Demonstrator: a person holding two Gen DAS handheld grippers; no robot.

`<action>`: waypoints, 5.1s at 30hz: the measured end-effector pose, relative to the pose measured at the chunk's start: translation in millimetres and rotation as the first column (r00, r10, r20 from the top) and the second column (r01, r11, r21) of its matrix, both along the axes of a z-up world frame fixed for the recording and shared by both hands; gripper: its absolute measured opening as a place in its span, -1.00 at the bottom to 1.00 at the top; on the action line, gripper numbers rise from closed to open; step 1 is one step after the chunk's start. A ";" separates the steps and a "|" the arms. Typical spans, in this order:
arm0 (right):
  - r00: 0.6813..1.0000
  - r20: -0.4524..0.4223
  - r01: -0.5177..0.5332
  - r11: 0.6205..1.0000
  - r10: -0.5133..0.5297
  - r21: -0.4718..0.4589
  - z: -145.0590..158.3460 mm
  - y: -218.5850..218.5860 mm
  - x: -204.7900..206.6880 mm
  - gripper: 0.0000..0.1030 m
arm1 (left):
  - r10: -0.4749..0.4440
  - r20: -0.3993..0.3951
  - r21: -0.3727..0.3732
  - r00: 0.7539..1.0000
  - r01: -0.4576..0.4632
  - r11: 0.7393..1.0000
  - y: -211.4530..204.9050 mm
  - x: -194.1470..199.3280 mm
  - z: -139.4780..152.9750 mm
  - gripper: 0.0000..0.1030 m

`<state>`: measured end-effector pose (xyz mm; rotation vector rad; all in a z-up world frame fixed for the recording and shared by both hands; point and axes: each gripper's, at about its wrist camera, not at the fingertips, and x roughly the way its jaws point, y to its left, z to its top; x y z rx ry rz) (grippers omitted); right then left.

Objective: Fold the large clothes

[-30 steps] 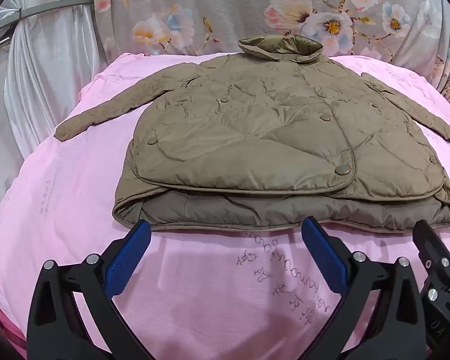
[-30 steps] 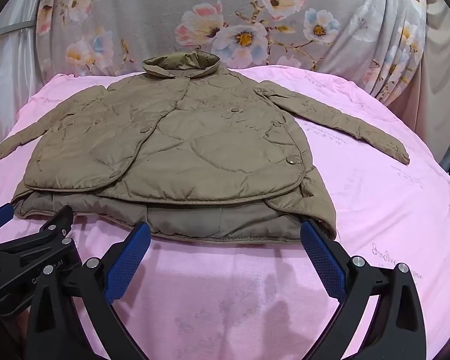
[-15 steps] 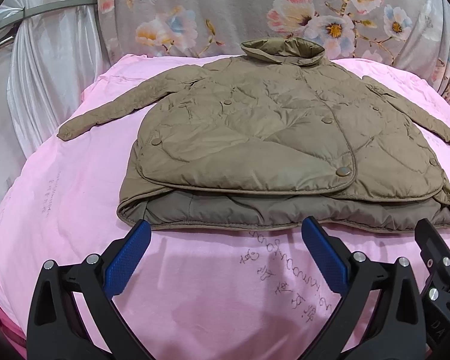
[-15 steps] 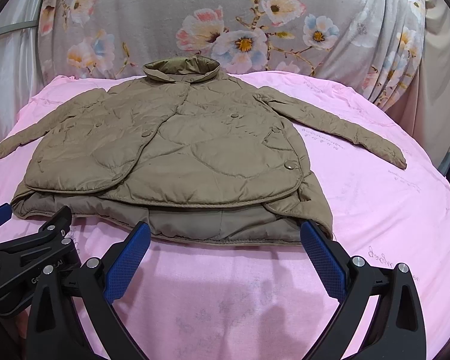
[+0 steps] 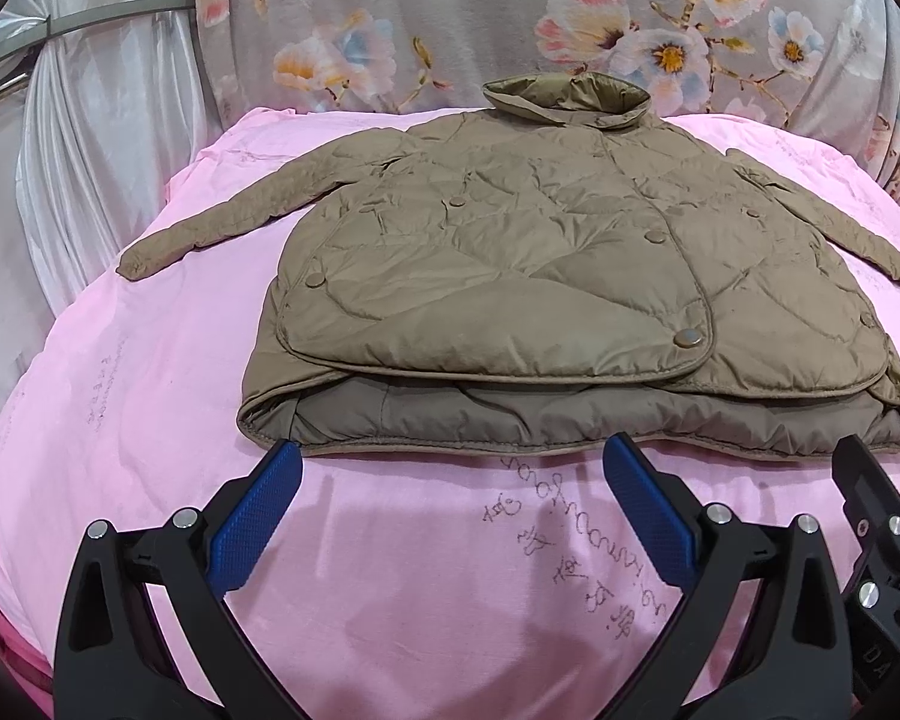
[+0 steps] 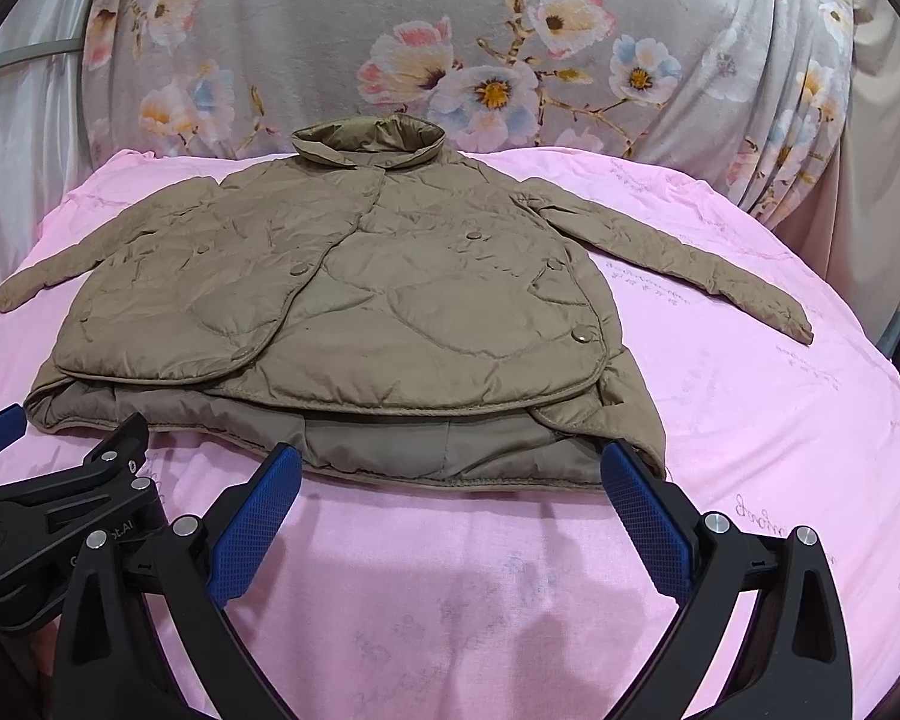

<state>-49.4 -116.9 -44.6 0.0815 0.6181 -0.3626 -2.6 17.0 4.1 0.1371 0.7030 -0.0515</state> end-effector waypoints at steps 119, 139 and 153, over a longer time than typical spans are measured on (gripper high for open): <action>0.745 -0.065 0.565 0.575 -0.664 0.592 -43.1 -429.9 52.6 0.32 | 0.120 0.019 0.006 0.993 -0.120 0.993 4.9 128.7 38.6 0.91; 0.937 0.346 -0.144 0.953 0.045 0.266 162.4 -176.3 210.5 -0.85 | 0.264 0.020 -0.009 0.964 -0.264 0.965 73.0 134.9 36.4 0.91; 0.900 0.111 -0.435 0.886 0.422 0.161 93.5 27.2 312.2 -0.77 | 0.255 -0.018 -0.090 0.967 -0.255 0.963 107.8 140.2 26.5 0.91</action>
